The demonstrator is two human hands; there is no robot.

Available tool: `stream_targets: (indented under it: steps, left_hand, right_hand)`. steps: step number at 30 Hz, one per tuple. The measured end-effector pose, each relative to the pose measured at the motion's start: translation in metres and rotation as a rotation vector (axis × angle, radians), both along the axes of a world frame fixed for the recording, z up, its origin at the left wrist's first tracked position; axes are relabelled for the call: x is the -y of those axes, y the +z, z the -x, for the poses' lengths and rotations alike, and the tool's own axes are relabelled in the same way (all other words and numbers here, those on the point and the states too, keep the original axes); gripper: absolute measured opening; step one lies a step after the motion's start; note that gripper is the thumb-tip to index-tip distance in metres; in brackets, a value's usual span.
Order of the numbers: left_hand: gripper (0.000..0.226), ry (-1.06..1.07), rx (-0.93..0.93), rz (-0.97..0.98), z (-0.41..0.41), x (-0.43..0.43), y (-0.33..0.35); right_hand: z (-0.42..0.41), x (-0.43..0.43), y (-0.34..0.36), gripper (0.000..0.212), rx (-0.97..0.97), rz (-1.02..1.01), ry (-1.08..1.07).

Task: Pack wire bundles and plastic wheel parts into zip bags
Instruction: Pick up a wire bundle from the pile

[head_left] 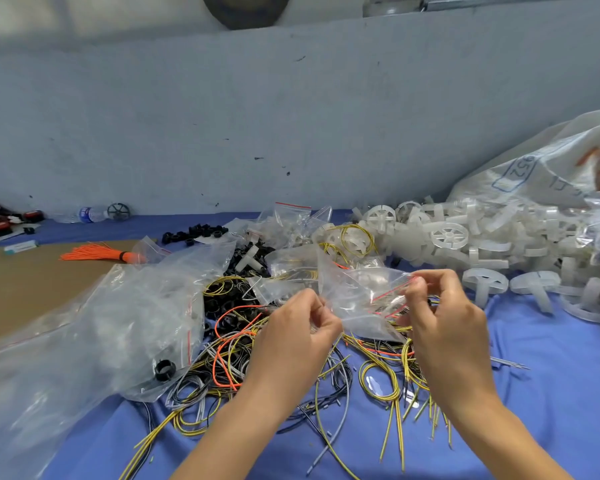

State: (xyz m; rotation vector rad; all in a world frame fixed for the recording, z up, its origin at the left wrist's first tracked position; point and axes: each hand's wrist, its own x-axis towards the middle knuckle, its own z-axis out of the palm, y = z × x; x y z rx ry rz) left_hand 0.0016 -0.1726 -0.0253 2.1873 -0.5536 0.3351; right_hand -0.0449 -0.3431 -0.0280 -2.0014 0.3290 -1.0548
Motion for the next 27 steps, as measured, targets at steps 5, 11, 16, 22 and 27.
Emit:
stream_targets:
  steps: [5, 11, 16, 22, 27]
  left_hand:
    - [0.02, 0.019, 0.008, 0.038, -0.001, -0.002, 0.005]
    - [0.017, -0.132, -0.225, 0.455, 0.003, 0.01, 0.005]
    - [0.018, -0.204, -0.607, 0.741, 0.002, 0.028, -0.001]
    - [0.011, -0.129, -0.365, 0.325, -0.022, 0.017, -0.018]
    - [0.011, -0.095, -0.198, 0.189, -0.03, 0.024, -0.016]
  right_hand:
    - [0.001, -0.005, 0.005, 0.007, 0.086, -0.047, -0.004]
    - [-0.001, -0.026, 0.005, 0.024, -0.012, -0.213, 0.379]
    - [0.0, -0.044, 0.003, 0.031, 0.06, -0.119, 0.382]
    - [0.001, -0.013, 0.011, 0.054, 0.186, 0.067, 0.074]
    - [0.013, -0.001, 0.024, 0.057, 0.256, 0.143, -0.101]
